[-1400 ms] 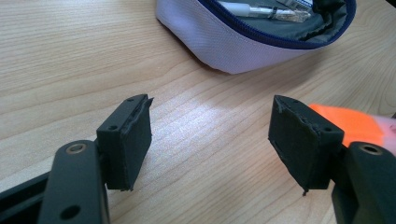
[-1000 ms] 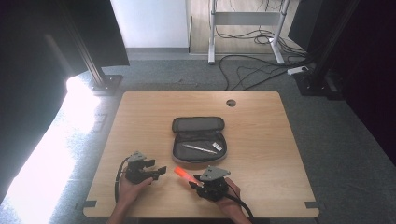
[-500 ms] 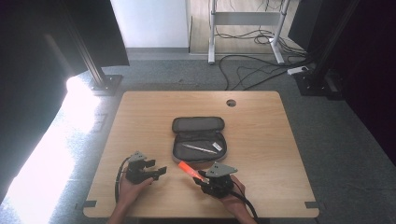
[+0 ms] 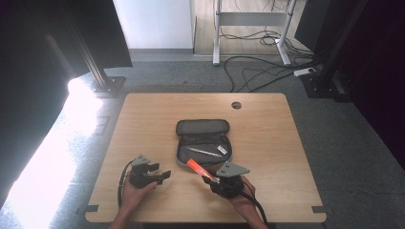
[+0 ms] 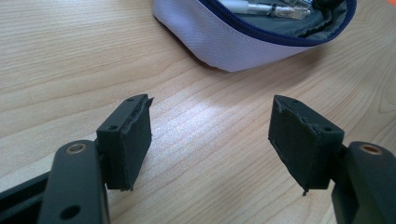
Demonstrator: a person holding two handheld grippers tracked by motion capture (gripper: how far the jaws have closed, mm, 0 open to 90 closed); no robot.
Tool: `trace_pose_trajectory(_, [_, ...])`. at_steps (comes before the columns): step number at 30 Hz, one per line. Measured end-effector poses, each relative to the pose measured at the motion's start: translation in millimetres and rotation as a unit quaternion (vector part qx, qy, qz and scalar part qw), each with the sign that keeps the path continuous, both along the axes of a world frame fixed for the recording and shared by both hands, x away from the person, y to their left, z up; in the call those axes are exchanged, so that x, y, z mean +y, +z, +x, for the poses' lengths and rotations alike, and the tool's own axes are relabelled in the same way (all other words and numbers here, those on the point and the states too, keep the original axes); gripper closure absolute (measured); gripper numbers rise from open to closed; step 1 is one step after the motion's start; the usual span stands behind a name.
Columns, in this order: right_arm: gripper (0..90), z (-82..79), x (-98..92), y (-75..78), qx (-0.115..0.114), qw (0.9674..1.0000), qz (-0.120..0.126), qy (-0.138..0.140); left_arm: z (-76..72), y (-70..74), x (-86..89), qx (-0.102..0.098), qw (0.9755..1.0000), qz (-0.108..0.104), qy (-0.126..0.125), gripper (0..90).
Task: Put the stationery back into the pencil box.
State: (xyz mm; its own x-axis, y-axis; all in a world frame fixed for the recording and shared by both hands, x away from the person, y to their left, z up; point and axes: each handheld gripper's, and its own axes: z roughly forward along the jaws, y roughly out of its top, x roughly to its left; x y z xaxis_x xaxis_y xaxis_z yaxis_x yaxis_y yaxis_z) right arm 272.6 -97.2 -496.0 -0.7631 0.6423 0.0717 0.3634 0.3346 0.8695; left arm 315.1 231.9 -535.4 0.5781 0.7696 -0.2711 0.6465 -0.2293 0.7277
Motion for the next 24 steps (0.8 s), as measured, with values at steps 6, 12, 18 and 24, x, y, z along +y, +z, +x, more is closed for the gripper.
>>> trace_pose_trajectory(6, [65.6,5.5,-5.0,2.4,-0.005,1.0,0.004,-0.007,0.4,-1.0,-1.0,0.001,1.0,0.003,-0.001,30.3])
trace_pose_trajectory(12, [65.6,11.0,-6.7,4.0,-0.006,0.9999,0.007,-0.013,0.4,-1.2,-1.3,0.002,1.0,0.004,-0.001,30.3])
trace_pose_trajectory(18, [65.6,16.7,-5.5,4.4,-0.01,0.9999,0.007,-0.013,0.6,-1.8,-1.4,0.003,1.0,0.005,0.0,30.3])
trace_pose_trajectory(24, [65.6,24.2,-5.4,6.8,-0.008,0.9998,0.014,-0.016,0.8,-2.6,-2.8,0.004,1.0,0.007,-0.002,30.3])
